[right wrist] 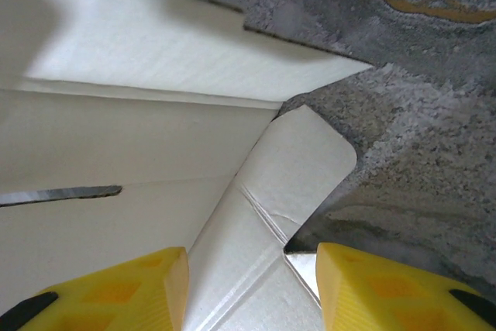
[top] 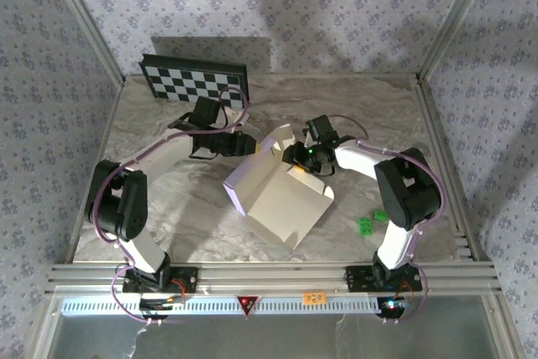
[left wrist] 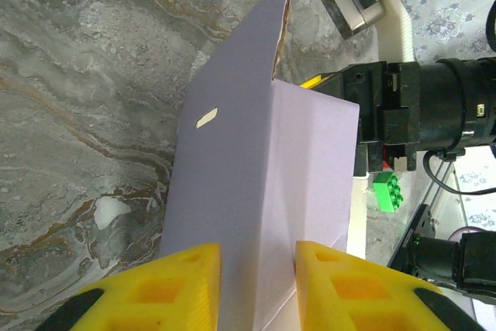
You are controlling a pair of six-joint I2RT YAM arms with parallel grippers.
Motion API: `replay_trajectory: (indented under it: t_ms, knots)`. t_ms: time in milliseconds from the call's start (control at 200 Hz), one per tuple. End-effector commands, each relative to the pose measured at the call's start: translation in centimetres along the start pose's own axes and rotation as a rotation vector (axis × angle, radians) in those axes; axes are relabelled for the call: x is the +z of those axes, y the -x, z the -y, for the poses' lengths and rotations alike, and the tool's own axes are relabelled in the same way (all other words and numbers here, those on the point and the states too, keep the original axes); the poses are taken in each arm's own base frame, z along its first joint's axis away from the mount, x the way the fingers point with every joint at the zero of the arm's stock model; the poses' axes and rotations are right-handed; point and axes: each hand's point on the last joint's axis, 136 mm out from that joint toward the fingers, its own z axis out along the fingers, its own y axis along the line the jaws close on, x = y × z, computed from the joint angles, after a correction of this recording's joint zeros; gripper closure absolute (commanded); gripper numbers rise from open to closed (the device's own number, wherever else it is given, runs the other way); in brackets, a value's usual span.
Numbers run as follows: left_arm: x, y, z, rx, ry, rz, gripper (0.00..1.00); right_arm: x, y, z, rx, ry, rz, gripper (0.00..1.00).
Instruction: Fold the paper box
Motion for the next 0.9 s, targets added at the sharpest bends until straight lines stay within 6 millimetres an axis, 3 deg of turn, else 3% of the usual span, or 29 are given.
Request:
replay_trajectory:
  t_ms: [0, 590, 895]
  knots:
    - [0.0, -1.7, -1.2, -0.024, 0.041, -0.042, 0.69, 0.4, 0.8, 0.4, 0.033, -0.012, 0.029, 0.51]
    - [-0.1, -1.8, -1.5, -0.033, 0.049, -0.049, 0.71, 1.7, 2.4, 2.2, 0.102, -0.048, 0.074, 0.49]
    - [-0.2, -1.9, -1.5, -0.034, 0.047, -0.053, 0.72, 1.7, 3.0, 1.8, 0.114, -0.025, 0.09, 0.48]
